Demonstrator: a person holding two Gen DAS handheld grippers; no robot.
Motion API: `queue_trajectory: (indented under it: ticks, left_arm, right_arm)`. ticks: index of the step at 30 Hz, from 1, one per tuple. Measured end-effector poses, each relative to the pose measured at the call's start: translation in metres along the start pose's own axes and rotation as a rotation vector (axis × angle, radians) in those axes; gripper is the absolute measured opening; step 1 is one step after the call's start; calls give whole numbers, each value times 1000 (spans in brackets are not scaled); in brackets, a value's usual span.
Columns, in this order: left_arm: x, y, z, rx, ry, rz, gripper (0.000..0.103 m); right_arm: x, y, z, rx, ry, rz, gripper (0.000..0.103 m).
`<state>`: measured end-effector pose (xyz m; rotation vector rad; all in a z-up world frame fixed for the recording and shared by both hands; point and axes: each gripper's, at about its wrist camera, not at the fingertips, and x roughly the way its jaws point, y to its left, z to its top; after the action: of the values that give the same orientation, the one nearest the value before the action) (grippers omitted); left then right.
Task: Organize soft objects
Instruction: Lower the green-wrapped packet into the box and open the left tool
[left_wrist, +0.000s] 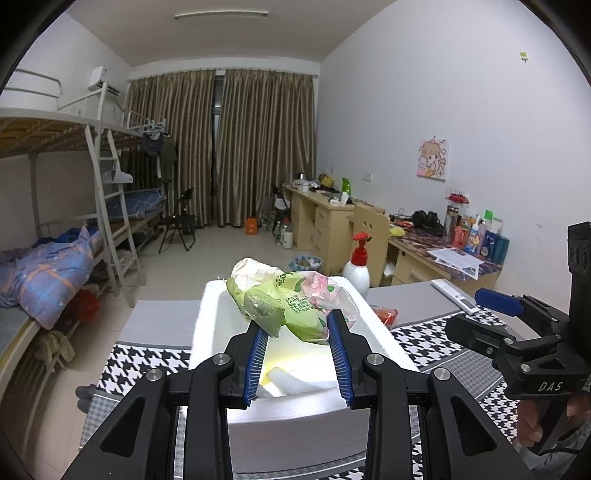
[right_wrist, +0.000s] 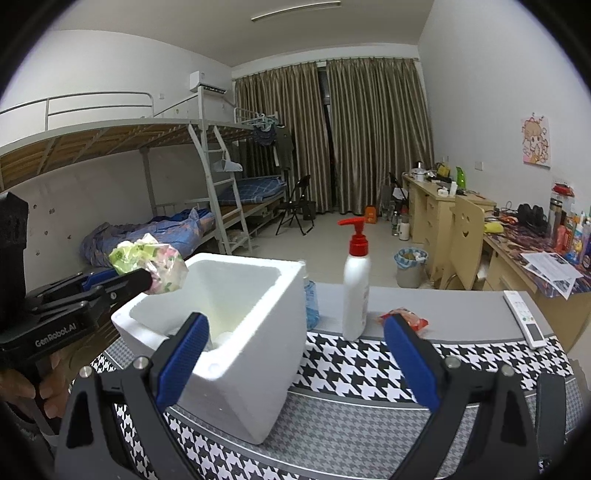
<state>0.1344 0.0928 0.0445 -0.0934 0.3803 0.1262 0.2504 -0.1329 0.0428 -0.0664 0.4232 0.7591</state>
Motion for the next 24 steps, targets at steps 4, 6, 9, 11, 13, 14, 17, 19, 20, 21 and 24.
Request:
queue_trajectory:
  ticks: [4, 6, 9, 11, 13, 14, 17, 19, 20, 21, 24]
  left_arm:
    - [7, -3, 1, -1, 13, -3, 35]
    - [11, -5, 2, 1, 21, -3, 35]
    - [16, -6, 4, 5, 35, -3, 35]
    - [21, -10, 3, 10, 43, 0, 35]
    - [25, -10, 5, 8, 55, 4, 35]
    - [27, -11, 5, 10, 59, 6, 35]
    - [32, -13, 6, 10, 67, 8, 35]
    - [35, -15, 7, 11, 72, 11, 35]
    - [36, -15, 7, 11, 73, 13, 35]
    - [38, -17, 7, 13, 75, 17, 37]
    - [43, -17, 7, 14, 84, 29, 42]
  right_arm:
    - [-2, -8, -2, 15, -2, -7, 98]
    - [-2, -11, -3, 21, -1, -8, 98]
    - [-1, -14, -4, 24, 1, -13, 98]
    - [0, -16, -5, 29, 5, -13, 98]
    - [0, -18, -6, 31, 6, -16, 98]
    - [-1, -20, -7, 33, 3, -18, 98]
    - [-3, -23, -7, 43, 3, -20, 98]
    - [-2, -26, -8, 48, 6, -25, 98]
    - [-3, -27, -7, 50, 8, -26, 98]
    - [-3, -28, -7, 51, 10, -27, 98]
    - [-2, -30, -7, 55, 12, -33, 98]
